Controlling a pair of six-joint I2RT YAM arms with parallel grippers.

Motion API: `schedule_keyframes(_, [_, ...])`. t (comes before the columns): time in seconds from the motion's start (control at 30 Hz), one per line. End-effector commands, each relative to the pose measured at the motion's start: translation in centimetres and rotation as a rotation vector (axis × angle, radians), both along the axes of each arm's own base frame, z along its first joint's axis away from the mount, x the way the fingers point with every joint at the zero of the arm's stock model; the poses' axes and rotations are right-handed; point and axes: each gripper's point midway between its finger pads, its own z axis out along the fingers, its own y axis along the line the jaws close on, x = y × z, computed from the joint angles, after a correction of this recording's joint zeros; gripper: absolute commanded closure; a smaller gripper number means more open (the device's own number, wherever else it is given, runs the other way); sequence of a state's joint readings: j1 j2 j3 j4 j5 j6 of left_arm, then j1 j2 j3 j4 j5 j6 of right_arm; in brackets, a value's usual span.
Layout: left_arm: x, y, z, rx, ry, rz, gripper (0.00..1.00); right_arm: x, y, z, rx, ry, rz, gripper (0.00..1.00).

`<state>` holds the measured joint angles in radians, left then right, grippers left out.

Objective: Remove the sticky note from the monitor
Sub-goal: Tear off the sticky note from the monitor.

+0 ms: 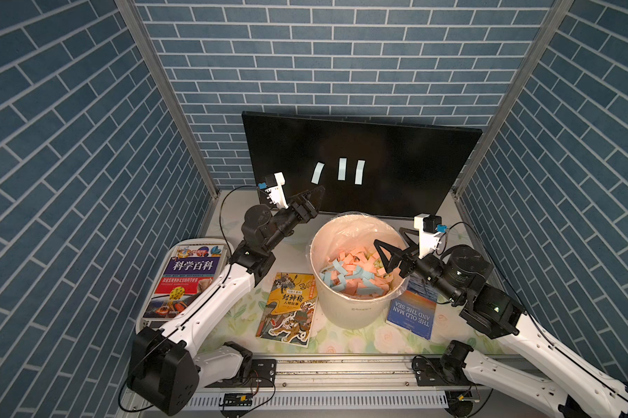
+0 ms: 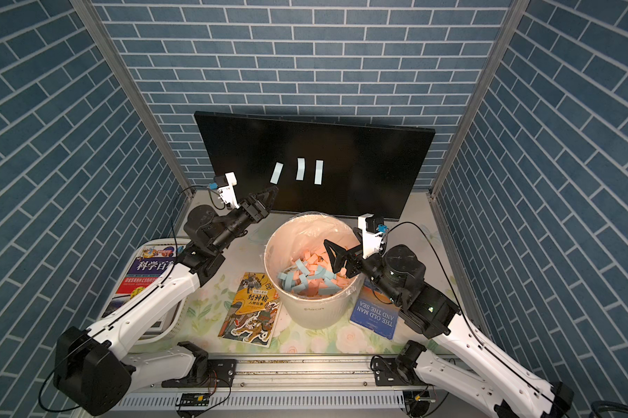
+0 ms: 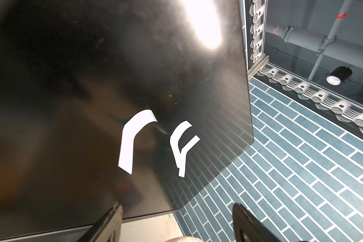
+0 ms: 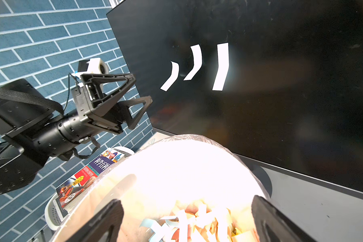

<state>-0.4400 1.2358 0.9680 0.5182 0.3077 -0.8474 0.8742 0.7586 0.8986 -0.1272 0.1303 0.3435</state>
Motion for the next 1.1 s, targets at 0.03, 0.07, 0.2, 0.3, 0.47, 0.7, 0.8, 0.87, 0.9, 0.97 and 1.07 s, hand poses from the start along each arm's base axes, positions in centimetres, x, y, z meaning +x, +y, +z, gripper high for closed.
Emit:
schedule_keyframes(0.03, [0.7, 0.0, 1.4, -0.057, -0.037, -0.019, 0.19, -0.4, -0.2, 0.7, 0.051, -0.009, 0.011, 0.00])
schedule_keyframes(0.07, [0.9, 0.0, 1.3, -0.059, -0.033, -0.018, 0.20, -0.5, -0.3, 0.8, 0.055, -0.011, 0.013, 0.00])
schedule_keyframes(0.2, [1.9, -0.1, 1.0, -0.072, -0.020, -0.014, 0.26, -0.6, -0.4, 1.0, 0.062, -0.013, 0.015, 0.00])
schedule_keyframes(0.3, [2.5, -0.1, 1.1, -0.080, -0.018, -0.016, 0.31, -0.7, -0.5, 1.0, 0.065, -0.014, 0.015, 0.00])
schedule_keyframes(0.47, [3.4, 0.3, 1.4, -0.095, -0.023, 0.000, 0.37, -0.8, -0.5, 1.0, 0.067, -0.013, 0.016, 0.00])
schedule_keyframes(0.7, [4.9, 0.0, 1.5, -0.108, -0.011, -0.015, 0.46, -1.0, -0.7, 1.1, 0.070, -0.013, 0.016, 0.00])
schedule_keyframes(0.8, [5.4, 0.0, 1.5, -0.123, -0.004, -0.022, 0.50, -1.0, -0.8, 1.0, 0.070, -0.014, 0.015, 0.00])
schedule_keyframes(0.87, [5.6, 0.0, 1.3, -0.127, 0.000, -0.023, 0.53, -1.0, -0.9, 1.1, 0.070, -0.015, 0.013, 0.00])
schedule_keyframes(0.9, [5.6, 0.1, 1.3, -0.129, 0.002, -0.021, 0.55, -1.0, -0.9, 1.1, 0.071, -0.014, 0.013, 0.00])
schedule_keyframes(0.97, [5.8, 0.2, 0.9, -0.134, 0.009, -0.020, 0.59, -1.1, -0.9, 1.2, 0.072, -0.016, 0.015, 0.00])
schedule_keyframes(1.07, [5.9, 0.3, 0.6, -0.144, 0.015, -0.019, 0.66, -1.1, -1.1, 1.2, 0.071, -0.017, 0.009, 0.00])
